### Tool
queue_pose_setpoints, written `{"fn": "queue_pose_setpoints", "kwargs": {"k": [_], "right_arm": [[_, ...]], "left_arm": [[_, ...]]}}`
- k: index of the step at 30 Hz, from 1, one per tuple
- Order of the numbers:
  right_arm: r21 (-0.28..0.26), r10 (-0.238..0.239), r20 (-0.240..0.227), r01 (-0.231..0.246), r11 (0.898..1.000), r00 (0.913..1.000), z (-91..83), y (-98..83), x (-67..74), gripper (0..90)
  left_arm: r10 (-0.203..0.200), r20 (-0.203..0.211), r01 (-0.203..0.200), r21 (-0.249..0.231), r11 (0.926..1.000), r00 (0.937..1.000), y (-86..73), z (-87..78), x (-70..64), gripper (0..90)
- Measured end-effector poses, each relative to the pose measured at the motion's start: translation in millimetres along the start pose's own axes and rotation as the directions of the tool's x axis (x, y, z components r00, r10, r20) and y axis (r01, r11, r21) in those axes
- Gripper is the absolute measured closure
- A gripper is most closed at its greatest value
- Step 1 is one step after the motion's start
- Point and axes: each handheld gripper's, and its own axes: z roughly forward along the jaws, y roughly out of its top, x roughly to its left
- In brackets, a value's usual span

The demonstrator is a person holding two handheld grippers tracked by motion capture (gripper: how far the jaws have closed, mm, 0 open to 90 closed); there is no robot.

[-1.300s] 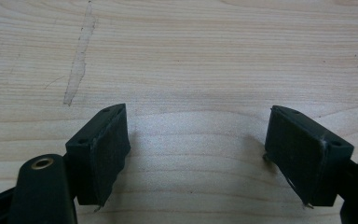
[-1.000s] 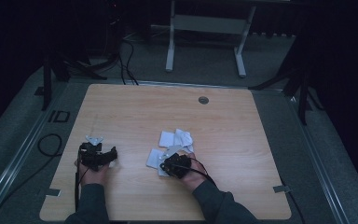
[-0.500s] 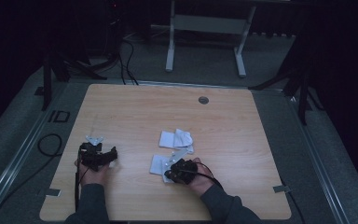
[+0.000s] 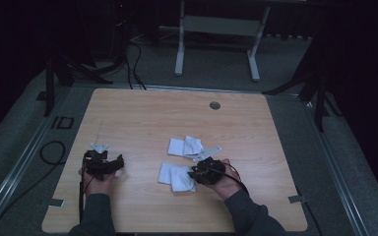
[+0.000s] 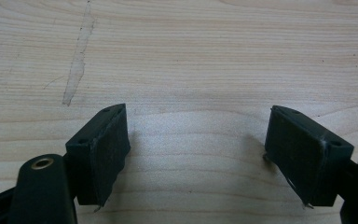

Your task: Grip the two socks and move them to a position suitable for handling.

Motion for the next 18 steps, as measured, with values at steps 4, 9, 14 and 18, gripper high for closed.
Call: {"fn": "queue_pose_setpoints", "kwargs": {"k": [4,9,14,18], "right_arm": [[0.003,0.018,-0.006,-0.018,1.0,0.9998,4.5,-1.9,0.5,62.7],[0.04,0.045,-0.046,-0.044,0.998,0.9979,13.6,-2.7,-0.2,75.5],[0.008,0.038,-0.024,-0.037,0.999,0.999,2.4,0.5,5.5,87.9],[-0.024,0.035,-0.014,-0.035,0.999,0.9993,-12.0,3.4,7.9,87.9]], "left_arm": [[-0.001,0.0,0.001,0.0,1.0,1.0,0.0,0.0,-0.1,21.7],[-0.001,0.0,0.001,-0.001,1.0,1.0,0.0,0.1,0.0,21.7],[-0.001,0.0,0.001,-0.001,1.0,1.0,0.0,0.1,-0.1,21.7],[-0.001,0.0,0.001,-0.001,1.0,1.0,0.0,0.0,-0.1,21.7]]}}
